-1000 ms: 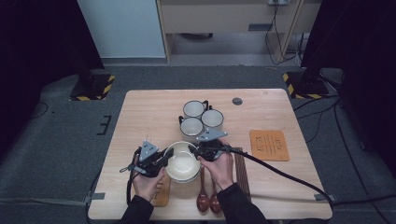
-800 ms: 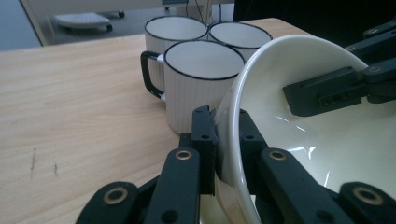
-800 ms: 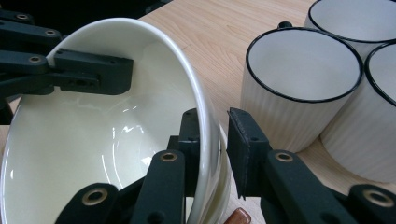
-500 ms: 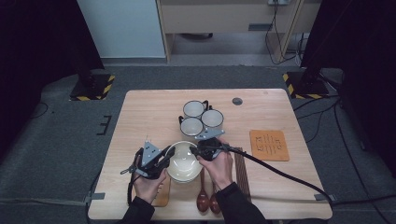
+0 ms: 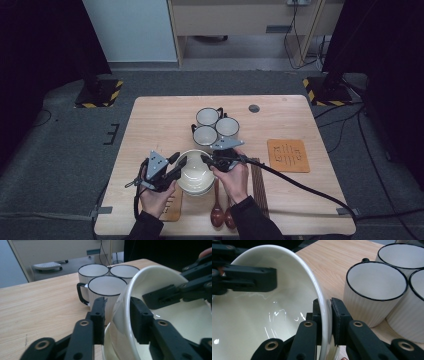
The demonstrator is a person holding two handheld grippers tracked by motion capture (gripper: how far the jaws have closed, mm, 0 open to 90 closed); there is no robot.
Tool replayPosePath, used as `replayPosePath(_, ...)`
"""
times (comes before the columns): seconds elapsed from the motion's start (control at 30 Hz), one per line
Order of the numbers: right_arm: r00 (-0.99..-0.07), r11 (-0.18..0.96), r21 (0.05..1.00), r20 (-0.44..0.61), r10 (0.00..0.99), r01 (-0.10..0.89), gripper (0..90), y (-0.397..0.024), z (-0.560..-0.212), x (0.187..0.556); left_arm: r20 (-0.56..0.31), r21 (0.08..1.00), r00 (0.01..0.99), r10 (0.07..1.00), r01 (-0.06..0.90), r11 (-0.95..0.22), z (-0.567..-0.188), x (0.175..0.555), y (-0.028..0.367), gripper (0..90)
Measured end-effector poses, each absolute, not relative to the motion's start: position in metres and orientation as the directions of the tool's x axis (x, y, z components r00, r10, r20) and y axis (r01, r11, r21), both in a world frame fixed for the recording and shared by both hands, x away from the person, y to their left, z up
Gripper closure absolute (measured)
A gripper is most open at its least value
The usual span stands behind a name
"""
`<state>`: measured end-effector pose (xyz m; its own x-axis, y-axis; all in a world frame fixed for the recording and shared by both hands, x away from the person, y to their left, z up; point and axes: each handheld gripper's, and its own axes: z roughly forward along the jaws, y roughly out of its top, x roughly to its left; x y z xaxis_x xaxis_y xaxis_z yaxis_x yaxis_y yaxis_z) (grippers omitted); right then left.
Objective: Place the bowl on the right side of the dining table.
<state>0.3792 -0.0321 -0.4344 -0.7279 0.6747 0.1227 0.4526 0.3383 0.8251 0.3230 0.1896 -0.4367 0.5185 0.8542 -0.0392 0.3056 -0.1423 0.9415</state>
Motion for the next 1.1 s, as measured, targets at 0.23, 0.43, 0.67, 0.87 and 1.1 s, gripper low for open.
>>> replayPosePath(0.23, -0.711, 0.323, 0.828, 0.124, 0.692, 0.459, 82.4, -0.032, -0.436, 0.382, -0.082, 0.952, 0.514, 0.854, 0.294, -0.086, -0.43, 0.323, 0.2, 43.4)
replayPosePath(0.43, -0.707, 0.318, 0.83, 0.123, 0.697, 0.458, 82.3, -0.032, -0.437, 0.384, -0.099, 0.965, 0.526, 0.845, 0.257, -0.047, -0.421, 0.322, 0.21, 31.0)
replayPosePath(0.67, -0.705, 0.303, 0.84, 0.126, 0.698, 0.45, 82.1, -0.035, -0.433, 0.384, -0.122, 0.969, 0.488, 0.864, 0.246, -0.003, -0.416, 0.322, 0.226, 25.7)
replayPosePath(0.87, -0.713, 0.289, 0.858, 0.121, 0.69, 0.425, 82.1, -0.038, -0.427, 0.383, -0.131, 0.967, 0.436, 0.891, 0.252, 0.019, -0.421, 0.326, 0.24, 25.0)
replayPosePath(1.1, -0.719, 0.262, 0.878, 0.125, 0.683, 0.402, 82.2, -0.045, -0.414, 0.381, -0.136, 0.955, 0.379, 0.915, 0.297, 0.019, -0.434, 0.333, 0.253, 24.3)
